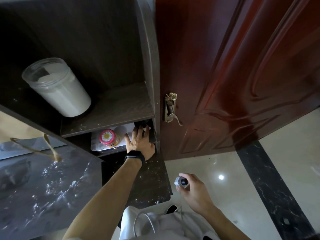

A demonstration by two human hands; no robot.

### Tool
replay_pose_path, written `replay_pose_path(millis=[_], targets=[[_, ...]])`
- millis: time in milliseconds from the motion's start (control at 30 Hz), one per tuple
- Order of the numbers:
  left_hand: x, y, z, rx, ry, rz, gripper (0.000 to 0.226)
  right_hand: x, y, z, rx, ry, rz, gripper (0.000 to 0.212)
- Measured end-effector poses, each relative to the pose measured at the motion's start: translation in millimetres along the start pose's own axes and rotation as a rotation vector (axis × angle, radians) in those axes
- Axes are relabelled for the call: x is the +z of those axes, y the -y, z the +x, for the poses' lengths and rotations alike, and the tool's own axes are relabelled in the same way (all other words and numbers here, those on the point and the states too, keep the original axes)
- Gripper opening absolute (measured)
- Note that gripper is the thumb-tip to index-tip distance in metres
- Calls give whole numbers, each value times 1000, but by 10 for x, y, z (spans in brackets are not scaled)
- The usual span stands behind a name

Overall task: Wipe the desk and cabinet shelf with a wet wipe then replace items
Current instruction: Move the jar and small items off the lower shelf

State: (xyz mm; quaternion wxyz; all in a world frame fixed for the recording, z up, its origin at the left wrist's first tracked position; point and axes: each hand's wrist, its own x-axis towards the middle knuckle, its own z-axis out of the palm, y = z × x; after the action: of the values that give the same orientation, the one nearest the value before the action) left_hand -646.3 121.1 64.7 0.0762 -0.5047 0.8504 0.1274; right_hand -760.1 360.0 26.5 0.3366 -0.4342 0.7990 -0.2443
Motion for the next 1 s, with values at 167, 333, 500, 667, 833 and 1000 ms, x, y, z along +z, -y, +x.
replay_pose_path(millis=[167, 333, 500, 667, 833, 1000], targets=[[-58, 186, -505, 80, -148, -152, 64, 92, 444, 341, -138, 9, -215, 43], [-242, 598, -995, 97, -649, -255, 67, 285, 1091, 1015, -359, -51, -577, 28], [-677, 1073, -1109, -75, -704, -58, 79, 399, 1392, 1490, -383, -70, -706, 36], [-732, 1230, -1031, -116, -608, -8, 83, 417, 1439, 1521, -271, -33, -689, 53], [-659, 1153, -990, -136, -669, -64, 82, 561, 1278, 1085, -264, -124, -477, 56], [-617, 1186, -945, -129, -696, -36, 87, 703, 1309, 1003, -190, -82, -473, 76]])
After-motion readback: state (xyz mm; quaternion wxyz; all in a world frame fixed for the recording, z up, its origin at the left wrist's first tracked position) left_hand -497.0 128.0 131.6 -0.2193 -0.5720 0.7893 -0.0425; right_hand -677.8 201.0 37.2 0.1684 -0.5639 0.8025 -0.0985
